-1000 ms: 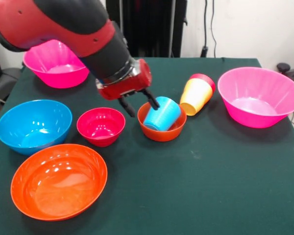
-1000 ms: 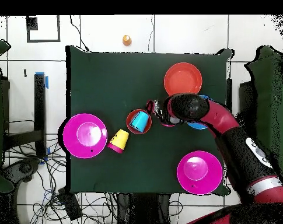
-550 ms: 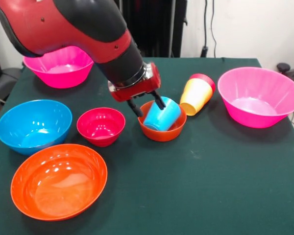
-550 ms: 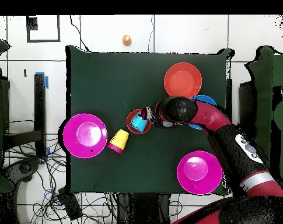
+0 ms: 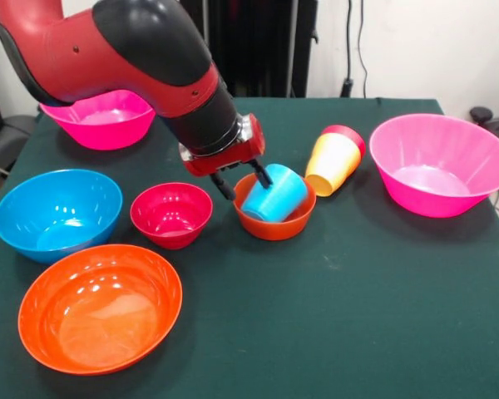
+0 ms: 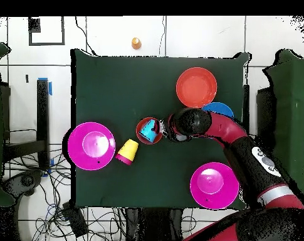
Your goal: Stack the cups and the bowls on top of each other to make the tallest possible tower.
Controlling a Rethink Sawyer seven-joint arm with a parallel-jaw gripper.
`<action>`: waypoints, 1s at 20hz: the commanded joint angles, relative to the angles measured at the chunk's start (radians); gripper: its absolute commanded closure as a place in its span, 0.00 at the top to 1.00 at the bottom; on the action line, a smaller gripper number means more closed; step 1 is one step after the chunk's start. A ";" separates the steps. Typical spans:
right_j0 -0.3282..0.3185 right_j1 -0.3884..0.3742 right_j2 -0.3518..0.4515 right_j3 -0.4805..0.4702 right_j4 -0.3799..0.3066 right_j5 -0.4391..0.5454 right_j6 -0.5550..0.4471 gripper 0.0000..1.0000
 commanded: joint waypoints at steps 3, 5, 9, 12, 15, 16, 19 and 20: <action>0.012 0.006 -0.086 -0.043 -0.115 0.113 -0.154 1.00; 0.013 0.003 -0.092 -0.048 -0.123 0.112 -0.155 1.00; 0.018 0.007 -0.094 -0.059 -0.128 0.114 -0.156 1.00; 0.015 0.007 -0.102 -0.058 -0.140 0.108 -0.154 1.00; 0.012 0.006 -0.106 -0.059 -0.150 0.104 -0.152 1.00; 0.012 0.006 -0.106 -0.064 -0.152 0.110 -0.155 1.00; 0.008 0.000 -0.101 -0.060 -0.154 0.113 -0.158 1.00; 0.006 -0.001 -0.099 -0.061 -0.156 0.112 -0.159 1.00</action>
